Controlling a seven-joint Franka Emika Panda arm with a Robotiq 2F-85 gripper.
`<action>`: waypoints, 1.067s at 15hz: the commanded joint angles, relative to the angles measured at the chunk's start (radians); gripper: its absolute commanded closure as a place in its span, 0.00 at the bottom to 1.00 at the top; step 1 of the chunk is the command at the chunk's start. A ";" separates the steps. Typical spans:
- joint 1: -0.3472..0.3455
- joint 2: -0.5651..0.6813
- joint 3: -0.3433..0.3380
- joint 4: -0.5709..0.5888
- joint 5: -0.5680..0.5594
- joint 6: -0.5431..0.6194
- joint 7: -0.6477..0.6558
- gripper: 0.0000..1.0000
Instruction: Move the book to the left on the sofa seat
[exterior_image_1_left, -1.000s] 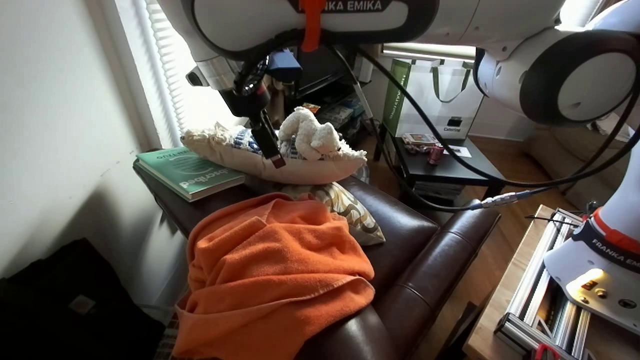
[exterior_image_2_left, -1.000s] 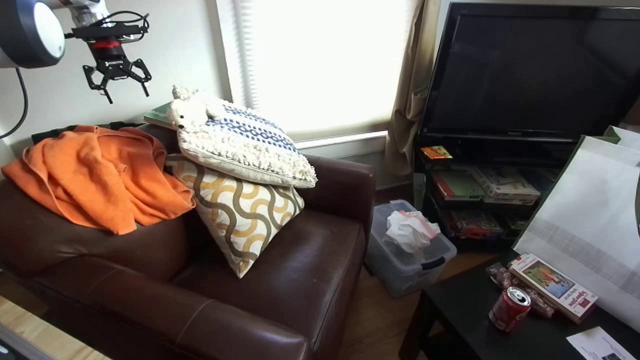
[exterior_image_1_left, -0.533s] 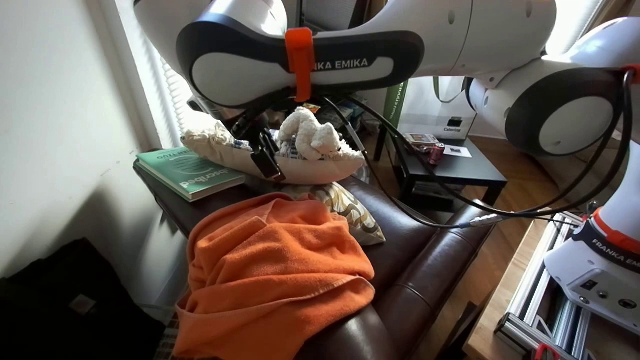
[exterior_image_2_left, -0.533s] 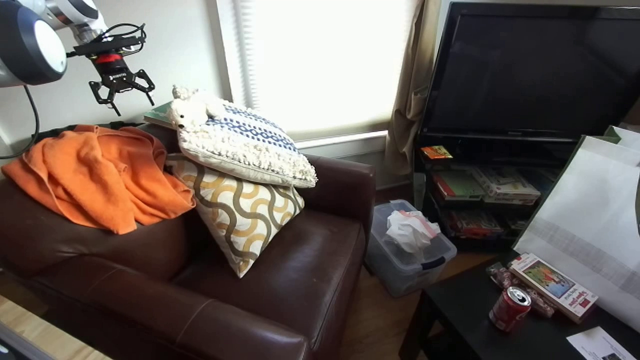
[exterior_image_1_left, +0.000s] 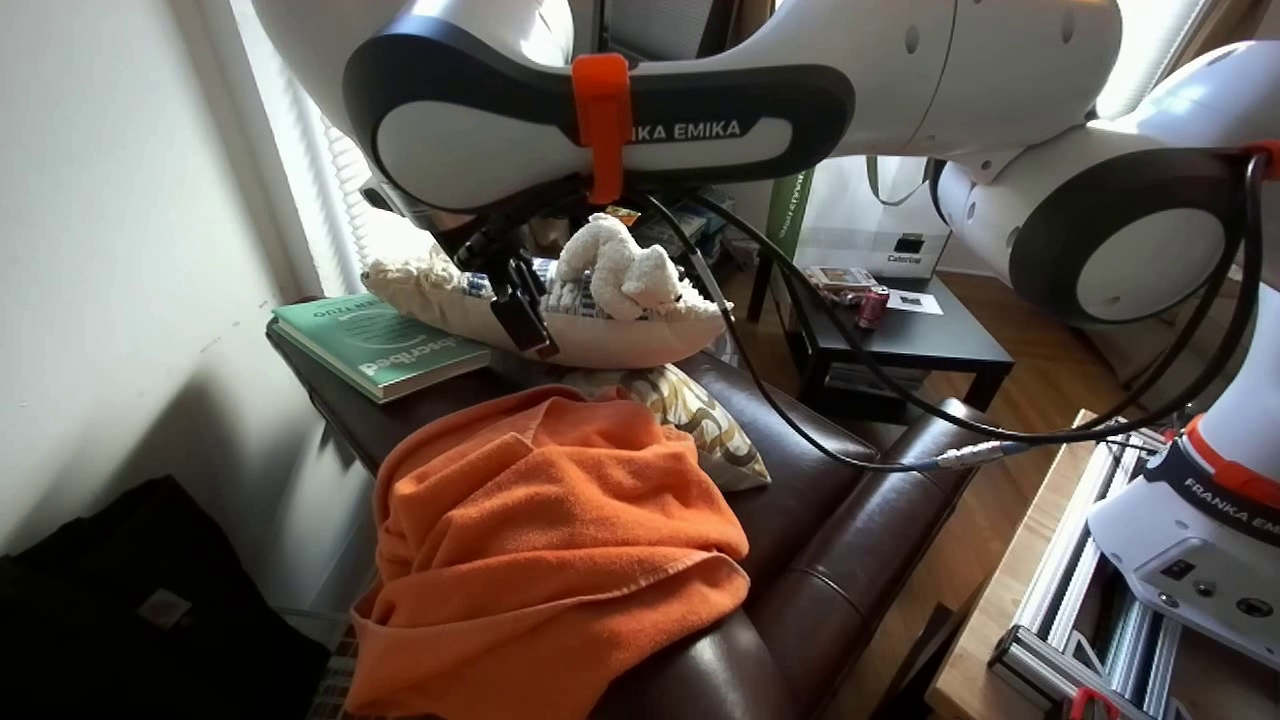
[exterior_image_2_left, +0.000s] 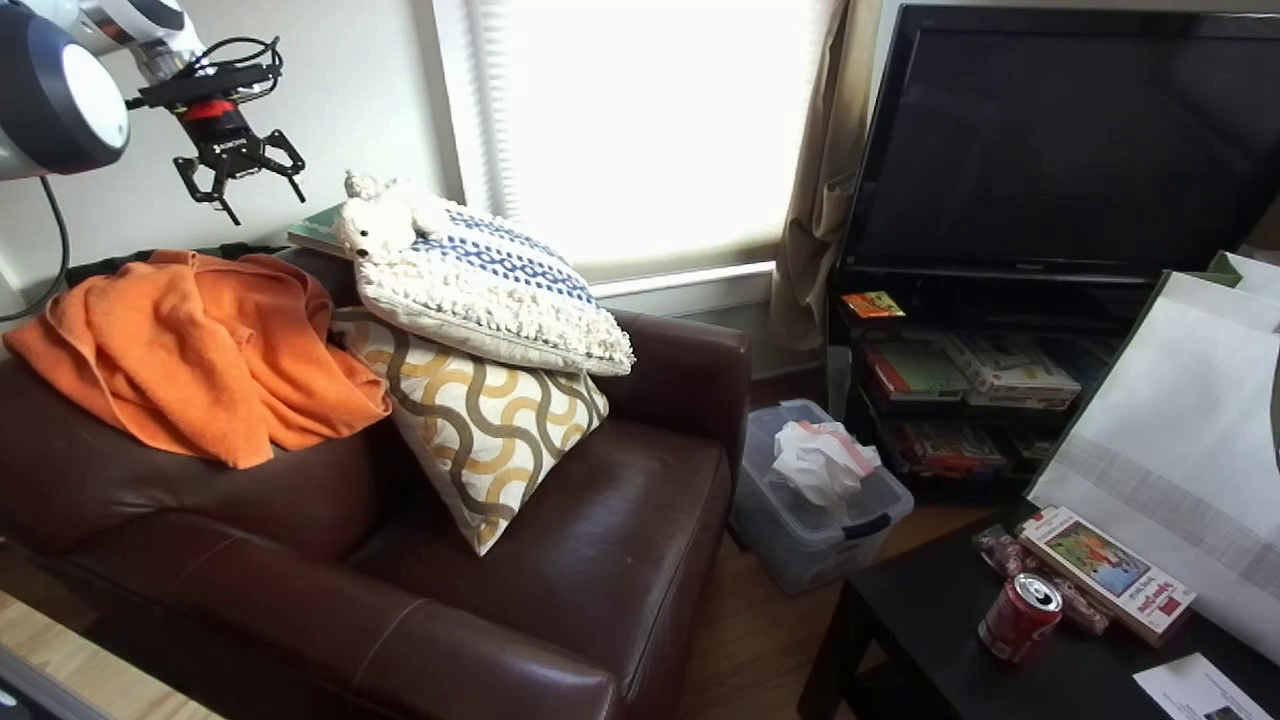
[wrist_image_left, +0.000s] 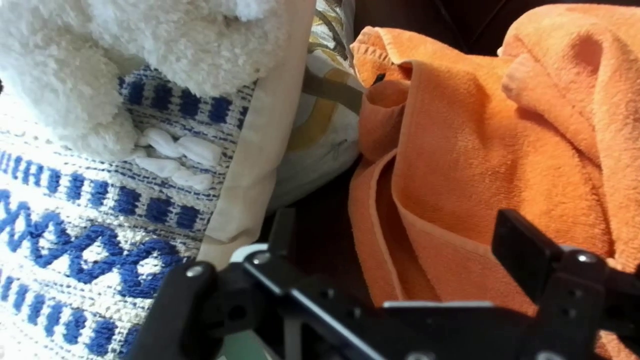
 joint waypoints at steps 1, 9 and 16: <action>0.012 -0.011 -0.027 -0.029 -0.007 0.031 0.022 0.00; 0.050 0.010 -0.078 -0.011 -0.033 0.203 0.137 0.00; 0.034 0.014 -0.067 -0.044 -0.051 0.555 -0.169 0.00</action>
